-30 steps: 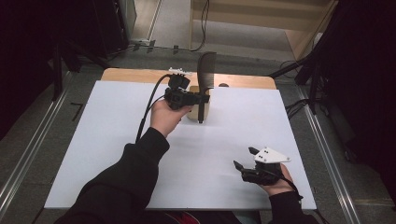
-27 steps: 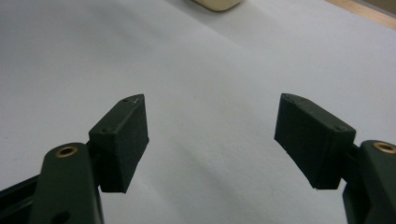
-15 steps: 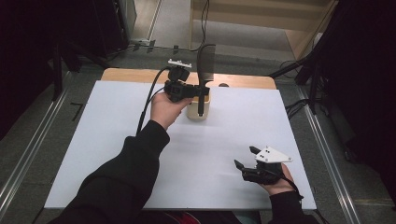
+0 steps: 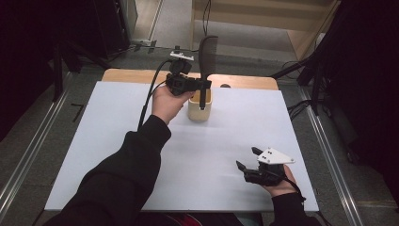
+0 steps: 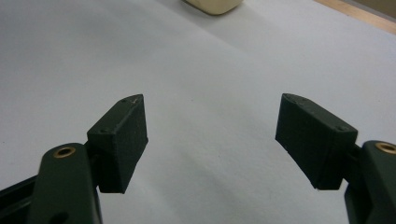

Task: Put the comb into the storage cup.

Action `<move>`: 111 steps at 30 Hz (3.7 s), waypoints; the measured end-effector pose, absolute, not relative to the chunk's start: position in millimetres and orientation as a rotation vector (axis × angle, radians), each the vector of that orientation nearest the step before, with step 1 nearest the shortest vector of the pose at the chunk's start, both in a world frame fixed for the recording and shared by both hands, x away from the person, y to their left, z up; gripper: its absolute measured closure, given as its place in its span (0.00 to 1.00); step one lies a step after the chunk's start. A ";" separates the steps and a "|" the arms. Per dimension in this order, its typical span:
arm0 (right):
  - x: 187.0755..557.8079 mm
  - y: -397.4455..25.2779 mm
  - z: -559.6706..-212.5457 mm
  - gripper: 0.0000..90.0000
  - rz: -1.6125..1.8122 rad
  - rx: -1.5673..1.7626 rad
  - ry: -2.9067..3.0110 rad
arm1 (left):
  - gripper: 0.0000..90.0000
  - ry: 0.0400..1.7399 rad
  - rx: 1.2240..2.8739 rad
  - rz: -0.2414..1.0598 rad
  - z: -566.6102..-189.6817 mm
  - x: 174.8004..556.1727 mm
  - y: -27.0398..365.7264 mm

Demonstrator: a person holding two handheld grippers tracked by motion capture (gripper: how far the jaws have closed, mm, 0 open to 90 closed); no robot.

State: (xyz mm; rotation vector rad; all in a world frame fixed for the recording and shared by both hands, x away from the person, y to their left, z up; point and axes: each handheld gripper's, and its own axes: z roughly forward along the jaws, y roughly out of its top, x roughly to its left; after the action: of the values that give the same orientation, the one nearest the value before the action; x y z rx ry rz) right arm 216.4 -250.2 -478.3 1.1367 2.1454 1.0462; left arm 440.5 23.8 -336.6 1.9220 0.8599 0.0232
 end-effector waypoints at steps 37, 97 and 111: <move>216.6 -250.2 -474.9 0.26 1.078 1.132 2.134 | 0.81 0.849 1.903 0.130 -331.7 480.0 18.9; 218.1 -246.5 -475.3 0.25 1.074 1.115 2.157 | 0.80 0.878 1.911 0.143 -392.2 495.2 13.4; 218.2 -246.2 -474.9 0.25 1.074 1.108 2.162 | 0.80 0.874 1.934 0.145 -406.1 491.7 15.9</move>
State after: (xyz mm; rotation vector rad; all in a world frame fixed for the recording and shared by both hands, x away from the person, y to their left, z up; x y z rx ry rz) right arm 218.2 -246.2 -474.9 1.1075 2.1623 1.0737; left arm 491.7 15.9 -406.1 1.9338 0.8742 0.1450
